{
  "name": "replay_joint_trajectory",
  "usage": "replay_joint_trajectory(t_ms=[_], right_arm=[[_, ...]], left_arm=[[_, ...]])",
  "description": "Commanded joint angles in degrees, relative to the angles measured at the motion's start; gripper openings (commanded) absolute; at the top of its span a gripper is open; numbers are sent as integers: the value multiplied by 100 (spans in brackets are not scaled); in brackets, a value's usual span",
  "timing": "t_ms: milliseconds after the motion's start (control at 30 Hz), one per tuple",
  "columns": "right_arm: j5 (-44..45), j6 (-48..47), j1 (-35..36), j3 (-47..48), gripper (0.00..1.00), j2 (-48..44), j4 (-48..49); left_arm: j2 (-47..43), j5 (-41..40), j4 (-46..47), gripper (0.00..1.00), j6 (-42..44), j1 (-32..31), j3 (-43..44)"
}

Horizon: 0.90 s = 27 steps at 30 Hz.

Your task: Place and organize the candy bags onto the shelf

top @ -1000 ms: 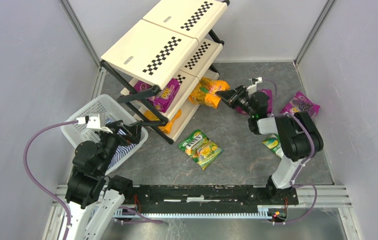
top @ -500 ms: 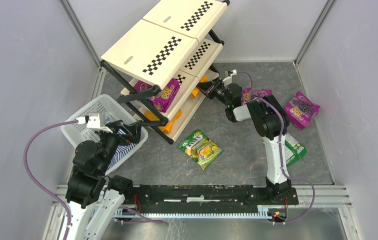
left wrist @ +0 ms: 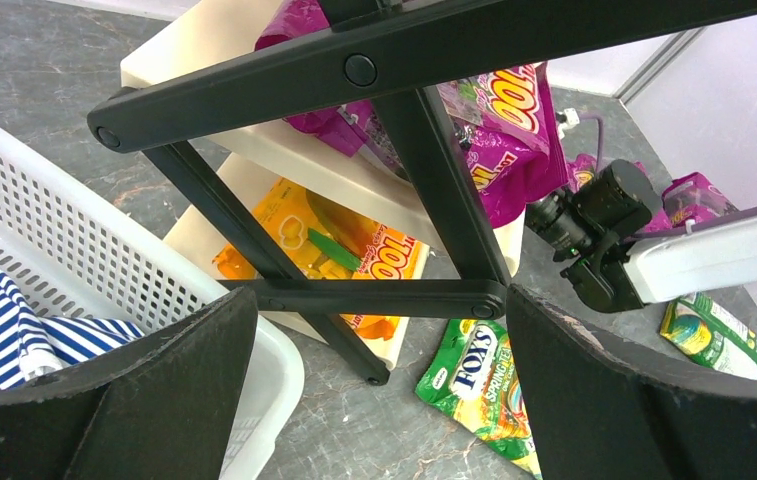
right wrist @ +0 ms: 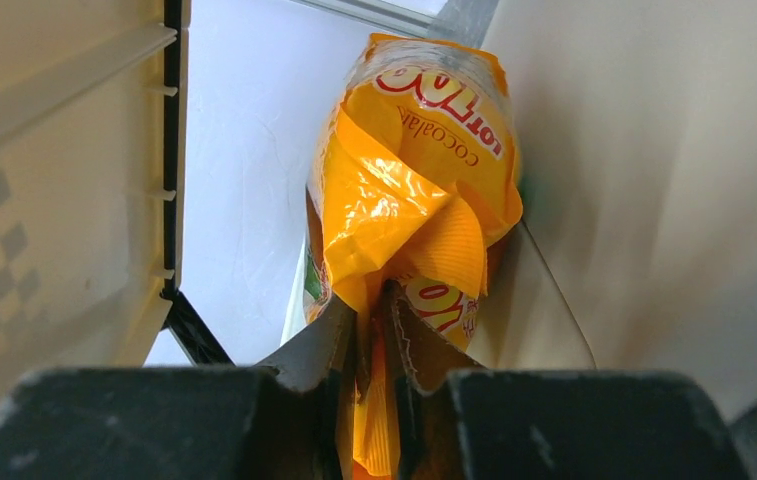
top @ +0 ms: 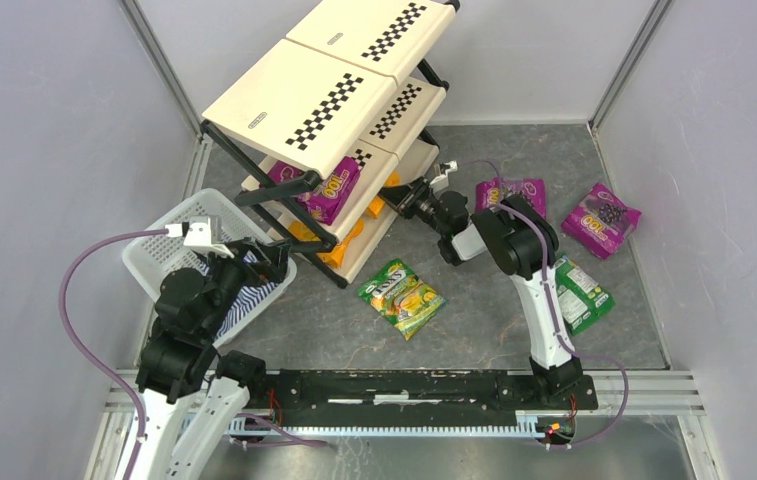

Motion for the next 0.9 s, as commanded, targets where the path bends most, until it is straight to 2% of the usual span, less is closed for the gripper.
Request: replay_joint_trajectory(t_ms=[0,300,867], right_arm=[[277,64,6,-373,1,-391,779],[542,108,179,-451,3,-365,855],[1071,-301,539,-287,6,-390,-15]], left_arm=[[8,-8,180,100,327,53,30],[87,1,177,100,333,53,35],[44,13,182,100,333,62,39]])
